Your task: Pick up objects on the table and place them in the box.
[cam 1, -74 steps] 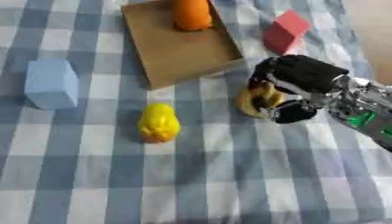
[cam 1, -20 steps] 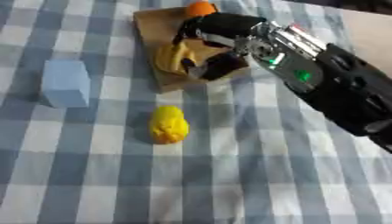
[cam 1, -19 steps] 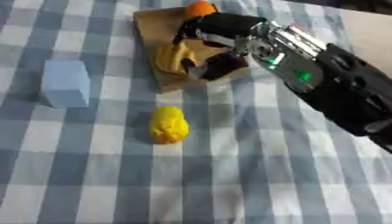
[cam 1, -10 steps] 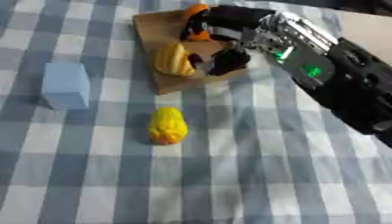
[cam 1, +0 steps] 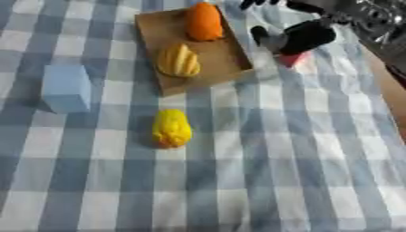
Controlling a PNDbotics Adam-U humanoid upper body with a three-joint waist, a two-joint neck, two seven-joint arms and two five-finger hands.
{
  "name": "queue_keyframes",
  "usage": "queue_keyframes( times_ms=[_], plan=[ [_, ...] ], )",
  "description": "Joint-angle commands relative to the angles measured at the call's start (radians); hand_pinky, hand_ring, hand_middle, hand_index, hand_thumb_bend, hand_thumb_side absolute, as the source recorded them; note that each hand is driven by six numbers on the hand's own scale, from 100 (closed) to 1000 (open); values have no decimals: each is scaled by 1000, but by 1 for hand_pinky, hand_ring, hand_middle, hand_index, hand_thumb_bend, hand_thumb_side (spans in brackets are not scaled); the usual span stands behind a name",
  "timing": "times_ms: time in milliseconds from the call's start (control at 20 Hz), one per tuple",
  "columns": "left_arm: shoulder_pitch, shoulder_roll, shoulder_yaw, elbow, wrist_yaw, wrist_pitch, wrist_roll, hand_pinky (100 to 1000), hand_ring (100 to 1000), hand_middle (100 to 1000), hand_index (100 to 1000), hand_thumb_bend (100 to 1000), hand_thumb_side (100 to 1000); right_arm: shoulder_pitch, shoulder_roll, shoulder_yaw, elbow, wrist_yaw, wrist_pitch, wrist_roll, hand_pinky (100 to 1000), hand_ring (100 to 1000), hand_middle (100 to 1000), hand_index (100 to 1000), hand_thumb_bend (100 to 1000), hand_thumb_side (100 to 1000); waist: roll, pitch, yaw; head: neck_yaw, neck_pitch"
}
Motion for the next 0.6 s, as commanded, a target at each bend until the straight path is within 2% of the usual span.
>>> queue_keyframes(
  times_ms=[50, 250, 600],
  plan=[
    [1, 29, 16, -10, -7, -4, 8, 855, 730, 735, 833, 337, 604, 16, -67, -53, 4, 6, -17, -6, 806, 858, 849, 865, 100, 411, 11, -22, -1, 0, -8],
    [4, 27, 17, -10, -11, -5, 11, 855, 730, 735, 833, 337, 604, 43, -79, -71, 51, 44, -27, -5, 817, 878, 871, 884, 100, 367, 18, -16, -4, -9, -19],
    [3, 24, 14, -10, -11, -2, 10, 855, 729, 735, 832, 336, 605, 17, -57, -57, 142, 90, -37, 11, 827, 889, 880, 897, 100, 398, 26, -6, -1, -19, -46]
  ],
)
